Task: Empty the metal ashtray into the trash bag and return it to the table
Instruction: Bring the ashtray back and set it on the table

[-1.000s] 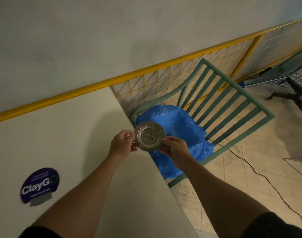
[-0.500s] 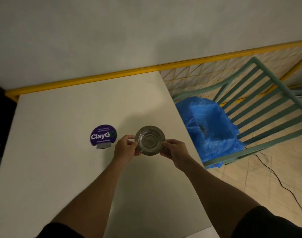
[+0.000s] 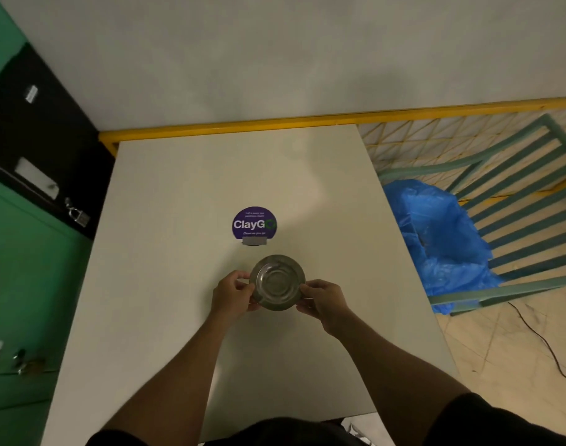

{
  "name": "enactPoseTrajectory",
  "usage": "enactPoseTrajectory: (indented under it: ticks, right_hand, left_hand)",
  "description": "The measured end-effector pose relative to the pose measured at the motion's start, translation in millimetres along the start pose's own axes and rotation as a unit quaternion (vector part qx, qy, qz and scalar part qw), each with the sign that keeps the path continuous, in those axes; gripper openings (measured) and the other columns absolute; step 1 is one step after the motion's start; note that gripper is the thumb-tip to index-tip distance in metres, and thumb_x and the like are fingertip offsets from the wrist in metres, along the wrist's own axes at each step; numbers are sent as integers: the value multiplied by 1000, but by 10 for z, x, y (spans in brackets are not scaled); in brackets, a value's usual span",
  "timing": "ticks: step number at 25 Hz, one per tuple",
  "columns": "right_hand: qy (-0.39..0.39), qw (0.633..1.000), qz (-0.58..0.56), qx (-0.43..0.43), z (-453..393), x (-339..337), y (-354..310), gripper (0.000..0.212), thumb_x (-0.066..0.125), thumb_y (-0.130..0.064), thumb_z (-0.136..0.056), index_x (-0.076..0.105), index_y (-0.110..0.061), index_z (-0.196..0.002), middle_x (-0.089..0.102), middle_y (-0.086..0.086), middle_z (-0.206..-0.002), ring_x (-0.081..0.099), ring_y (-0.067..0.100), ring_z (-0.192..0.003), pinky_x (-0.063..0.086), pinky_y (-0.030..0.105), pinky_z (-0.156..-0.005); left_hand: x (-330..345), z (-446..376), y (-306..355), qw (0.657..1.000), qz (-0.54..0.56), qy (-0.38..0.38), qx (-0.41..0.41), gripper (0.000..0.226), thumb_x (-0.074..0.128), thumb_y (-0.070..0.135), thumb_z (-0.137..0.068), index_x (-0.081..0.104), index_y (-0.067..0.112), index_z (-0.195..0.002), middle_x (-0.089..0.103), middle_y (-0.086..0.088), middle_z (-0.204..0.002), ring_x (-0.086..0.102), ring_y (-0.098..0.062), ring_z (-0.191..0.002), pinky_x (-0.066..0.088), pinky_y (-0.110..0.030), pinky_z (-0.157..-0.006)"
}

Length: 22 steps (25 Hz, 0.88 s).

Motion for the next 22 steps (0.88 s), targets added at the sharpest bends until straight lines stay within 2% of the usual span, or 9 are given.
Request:
enactPoseTrajectory:
  ticks: [4,9,13,15,18,21,22]
  right_hand:
    - [9,998,50,26,56,214,240,6,67,-12,-91,70,-11,-85,76,4,-72,73,18,-68,53,28,-55]
    - [30,996,77,40,82,395,469,6,72,-11,-86,70,-11,-80,73,8,-68,68,20,-60,49,24,-49]
    - [58,993,93,41,70,420,514,6,74,-10,-84,72,-11,-78,73,10,-66,68,16,-49,47,18,-39]
    - [65,992,102,43,61,412,498,5,74,-10,-84,71,-11,-80,72,11,-66,67,14,-44,45,17,-36]
    - [65,991,110,44,50,403,453,4,75,-9,-84,71,-10,-81,74,12,-70,70,17,-50,49,19,-40]
    - [71,985,158,24,5,386,285,5,75,-9,-83,72,-11,-79,74,12,-73,70,16,-51,52,20,-44]
    - [71,980,184,12,-17,386,203,6,75,-9,-83,72,-12,-77,74,11,-73,68,15,-51,52,19,-44]
  left_hand:
    - [-258,15,-282,1000,-7,10,-15,20,64,2,-88,64,20,-95,69,-17,-94,73,-35,-76,63,-51,-66]
    - [-435,3,-569,999,-28,30,-26,18,66,-1,-84,68,14,-93,70,-12,-78,69,-23,-52,63,-44,-56]
    - [-450,-46,-671,999,-39,25,-27,24,66,-2,-83,64,22,-80,70,-11,-79,67,-21,-44,63,-41,-54]
    - [-442,-75,-661,999,-33,23,-28,26,65,-2,-82,64,23,-77,70,-11,-81,67,-21,-44,63,-45,-57]
    - [-425,-98,-651,999,-27,15,-39,25,65,-4,-83,63,20,-77,70,-15,-84,67,-25,-46,63,-48,-58]
    - [-368,-73,-702,996,-32,-14,-78,17,65,-3,-82,59,11,-79,71,-23,-84,71,-39,-61,62,-53,-69]
    - [-336,-46,-727,994,-37,-34,-99,16,67,-3,-82,57,10,-78,71,-24,-79,71,-39,-62,61,-53,-71]
Point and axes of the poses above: each hand's wrist, its own z-axis away from the middle knuckle, its own x-axis out of the palm, y = z × x, the point moved 7 cm from there along -z, towards the middle knuckle
